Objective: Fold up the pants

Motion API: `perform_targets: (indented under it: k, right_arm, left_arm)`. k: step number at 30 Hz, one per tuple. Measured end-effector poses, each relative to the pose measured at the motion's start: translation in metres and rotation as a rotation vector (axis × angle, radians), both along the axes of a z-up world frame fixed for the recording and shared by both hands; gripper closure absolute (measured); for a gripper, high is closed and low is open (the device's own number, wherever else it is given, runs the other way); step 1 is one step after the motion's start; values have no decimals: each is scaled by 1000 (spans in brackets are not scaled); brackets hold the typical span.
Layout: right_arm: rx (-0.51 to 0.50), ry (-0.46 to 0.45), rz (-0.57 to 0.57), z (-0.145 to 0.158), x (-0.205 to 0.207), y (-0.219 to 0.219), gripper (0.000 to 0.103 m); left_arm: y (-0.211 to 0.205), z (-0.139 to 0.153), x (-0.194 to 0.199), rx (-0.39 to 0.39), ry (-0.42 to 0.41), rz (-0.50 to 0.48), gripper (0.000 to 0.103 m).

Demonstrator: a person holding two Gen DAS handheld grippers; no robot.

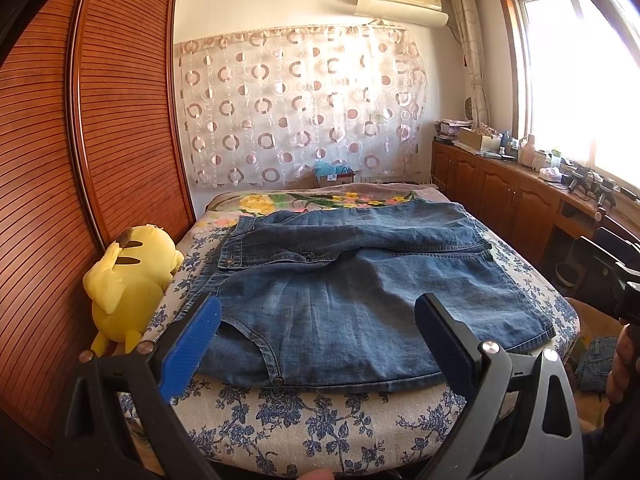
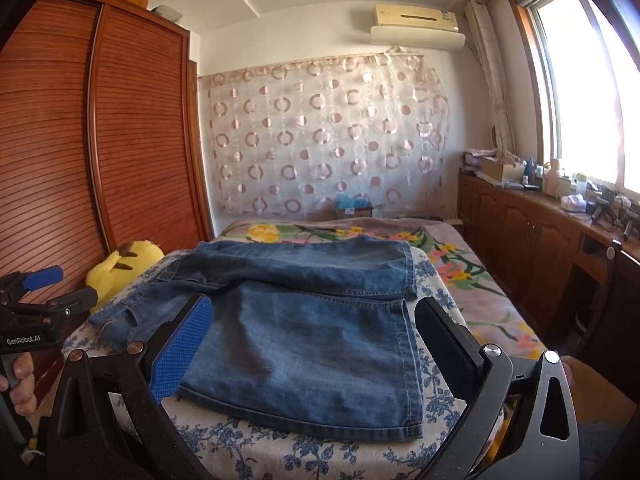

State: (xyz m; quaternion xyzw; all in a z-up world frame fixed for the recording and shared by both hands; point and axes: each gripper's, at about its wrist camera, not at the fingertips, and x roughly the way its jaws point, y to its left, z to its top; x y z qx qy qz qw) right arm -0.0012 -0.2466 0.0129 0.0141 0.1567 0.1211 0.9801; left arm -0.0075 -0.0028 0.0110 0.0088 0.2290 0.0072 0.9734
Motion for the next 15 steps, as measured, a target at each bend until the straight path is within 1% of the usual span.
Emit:
perform_targets:
  k: [15]
  right_arm:
    - [2,1,0,0,0,-1,0]
  left_arm:
    - [0,1,-1,1,-4,-1,5]
